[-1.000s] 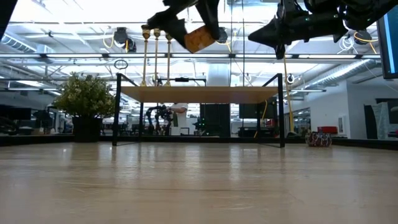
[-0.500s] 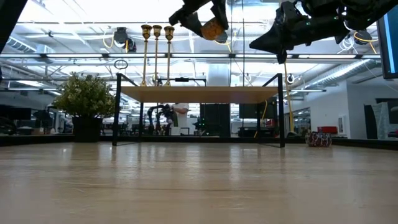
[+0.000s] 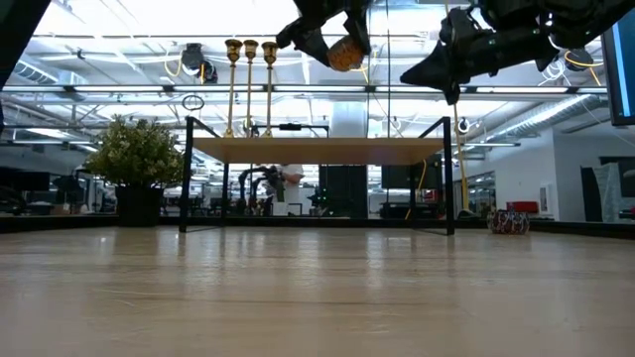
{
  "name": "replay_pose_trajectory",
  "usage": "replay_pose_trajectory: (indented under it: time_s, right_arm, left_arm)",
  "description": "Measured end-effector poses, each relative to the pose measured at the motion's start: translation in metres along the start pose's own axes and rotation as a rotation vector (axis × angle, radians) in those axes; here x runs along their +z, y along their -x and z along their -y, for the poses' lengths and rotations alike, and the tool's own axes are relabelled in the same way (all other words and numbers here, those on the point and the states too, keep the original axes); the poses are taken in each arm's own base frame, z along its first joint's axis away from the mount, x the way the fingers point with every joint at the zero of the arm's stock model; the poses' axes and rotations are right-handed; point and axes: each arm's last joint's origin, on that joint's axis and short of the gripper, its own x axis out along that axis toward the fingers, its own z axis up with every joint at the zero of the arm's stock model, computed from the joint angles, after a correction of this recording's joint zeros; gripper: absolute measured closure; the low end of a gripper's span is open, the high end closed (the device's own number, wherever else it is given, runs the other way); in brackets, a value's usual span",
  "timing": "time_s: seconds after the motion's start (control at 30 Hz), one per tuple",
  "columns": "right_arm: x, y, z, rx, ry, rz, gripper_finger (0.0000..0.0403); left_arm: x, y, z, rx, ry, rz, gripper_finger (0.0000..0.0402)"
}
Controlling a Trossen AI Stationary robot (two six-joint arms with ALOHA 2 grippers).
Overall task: Pick & Place candle stick holders
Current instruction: Put the orange patterned scented candle on the shelf
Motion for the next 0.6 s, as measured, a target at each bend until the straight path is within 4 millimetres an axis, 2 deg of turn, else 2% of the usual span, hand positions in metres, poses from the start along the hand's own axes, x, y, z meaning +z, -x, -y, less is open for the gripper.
replay_pose_trajectory:
  time_s: [0.2,0.3,0.43,0.6]
  right_arm:
    - [0.001,0.0,0.001,-0.004,0.081,0.005,0.0399]
    - [0.0,0.0,0.0,0.001,0.199,0.005,0.0399]
    - [-0.001,-0.002,-0.007,0.031,0.381,0.004,0.0396]
    - [-0.002,-0.006,-0.018,0.007,0.523,0.001,0.0361]
  left_arm:
    - [-0.002,0.004,0.005,-0.011,-0.045,0.008,0.0109]
    - [-0.004,0.007,0.01,-0.031,-0.1,0.003,0.0109]
    - [-0.007,0.01,0.015,-0.079,-0.06,-0.017,0.0109]
    - [-0.007,0.01,0.016,-0.13,0.003,-0.046,0.0109]
